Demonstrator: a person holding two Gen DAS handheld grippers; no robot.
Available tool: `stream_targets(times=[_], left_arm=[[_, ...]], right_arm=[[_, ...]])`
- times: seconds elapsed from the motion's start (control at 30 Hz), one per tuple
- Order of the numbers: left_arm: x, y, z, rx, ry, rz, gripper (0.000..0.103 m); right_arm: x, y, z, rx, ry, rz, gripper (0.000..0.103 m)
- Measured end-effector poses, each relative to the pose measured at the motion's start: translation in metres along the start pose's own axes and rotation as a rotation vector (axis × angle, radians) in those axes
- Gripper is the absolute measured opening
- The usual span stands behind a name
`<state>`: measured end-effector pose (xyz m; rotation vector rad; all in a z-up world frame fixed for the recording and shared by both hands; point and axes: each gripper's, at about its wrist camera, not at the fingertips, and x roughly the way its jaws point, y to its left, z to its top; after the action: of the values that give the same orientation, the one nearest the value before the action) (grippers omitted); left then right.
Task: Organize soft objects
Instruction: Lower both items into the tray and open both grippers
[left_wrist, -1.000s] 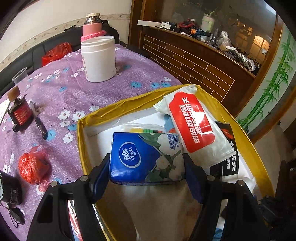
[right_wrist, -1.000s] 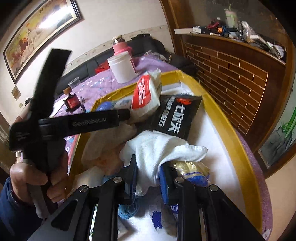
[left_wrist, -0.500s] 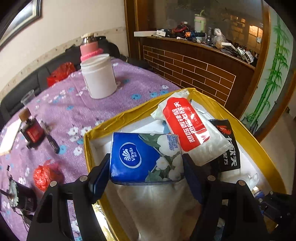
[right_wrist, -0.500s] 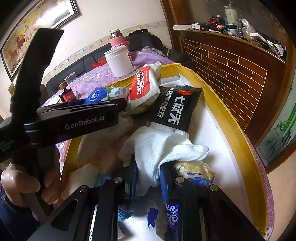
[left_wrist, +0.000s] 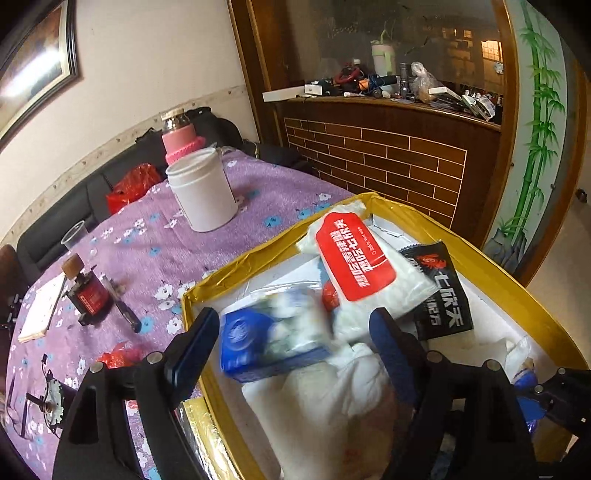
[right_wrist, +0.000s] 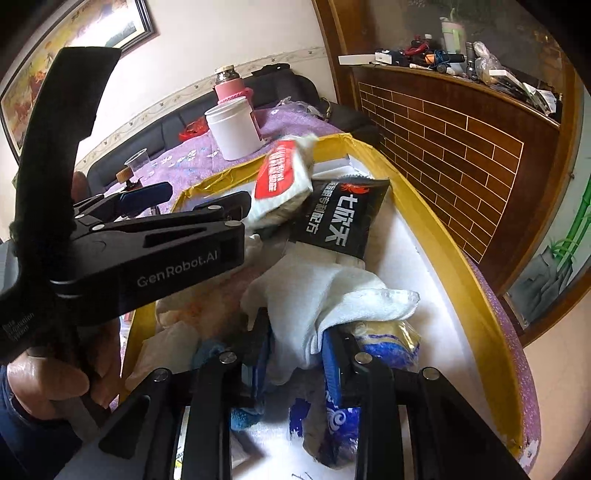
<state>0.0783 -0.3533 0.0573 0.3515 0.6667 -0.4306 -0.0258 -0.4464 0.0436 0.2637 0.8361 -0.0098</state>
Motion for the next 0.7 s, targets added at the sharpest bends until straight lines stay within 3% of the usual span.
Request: stream_targets(times=[0.17,0.7], left_arm=[[-0.008,-0.003,0.000,0.002,-0.012,-0.002,0.087],[-0.044,-0.008,-0.002,0.019,-0.068,0.015,0.088]], right_arm=[[-0.010,0.002,-0.001,-0.004,-0.021,-0.004,0.038],[-0.040,0.005,-0.008,0.003,-0.077,-0.007,0.040]])
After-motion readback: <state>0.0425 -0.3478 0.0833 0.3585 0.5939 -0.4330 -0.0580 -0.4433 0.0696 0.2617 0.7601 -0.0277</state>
